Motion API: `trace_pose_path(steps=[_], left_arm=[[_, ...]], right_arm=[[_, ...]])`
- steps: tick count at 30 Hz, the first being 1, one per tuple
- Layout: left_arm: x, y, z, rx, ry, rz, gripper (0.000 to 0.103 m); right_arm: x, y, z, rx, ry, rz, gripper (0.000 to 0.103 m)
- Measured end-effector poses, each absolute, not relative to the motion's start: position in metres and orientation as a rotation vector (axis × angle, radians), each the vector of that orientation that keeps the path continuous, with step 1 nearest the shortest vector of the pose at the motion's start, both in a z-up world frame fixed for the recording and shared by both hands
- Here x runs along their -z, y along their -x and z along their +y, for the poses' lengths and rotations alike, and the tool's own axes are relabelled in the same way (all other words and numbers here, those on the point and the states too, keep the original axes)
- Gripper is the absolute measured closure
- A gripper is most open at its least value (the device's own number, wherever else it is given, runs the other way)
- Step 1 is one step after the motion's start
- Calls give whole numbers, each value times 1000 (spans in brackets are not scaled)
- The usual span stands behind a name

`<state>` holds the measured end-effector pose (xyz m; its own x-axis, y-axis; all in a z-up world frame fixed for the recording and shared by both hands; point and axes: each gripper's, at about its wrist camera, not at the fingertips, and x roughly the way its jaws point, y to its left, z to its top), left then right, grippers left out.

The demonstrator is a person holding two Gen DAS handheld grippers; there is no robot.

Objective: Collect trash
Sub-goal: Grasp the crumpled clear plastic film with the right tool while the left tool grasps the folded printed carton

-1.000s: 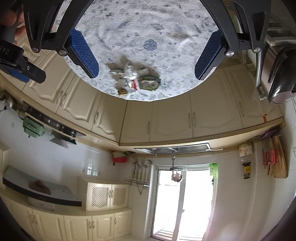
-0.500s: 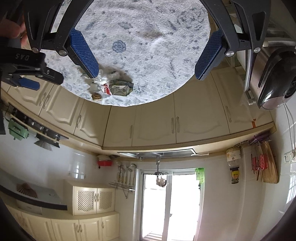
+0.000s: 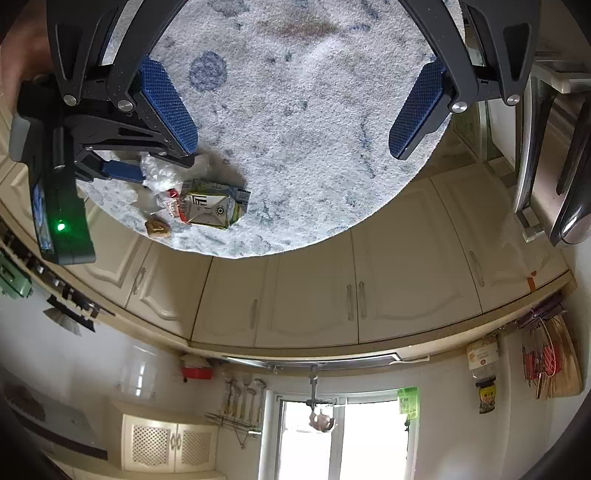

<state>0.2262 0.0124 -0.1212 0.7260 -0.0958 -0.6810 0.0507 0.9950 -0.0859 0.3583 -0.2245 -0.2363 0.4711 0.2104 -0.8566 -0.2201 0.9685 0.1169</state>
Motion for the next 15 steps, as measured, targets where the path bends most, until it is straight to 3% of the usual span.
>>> trace_pose_path(steps=[5,7,10,15], left_arm=[[137,-260,5,88,57,789,1],[141,-272,-1,100,54,799,1],[145,-292,-13,118,39,806,1],[150,-327,-27,125,22,816,1]], right_arm=[[255,-361,-230,-272,21,1047,52],[253,-360,-238,-287,-14,1039,69],[250,-358,-250,-296,-45,1029,75],[245,-357,-254,-334,-45,1035,72]])
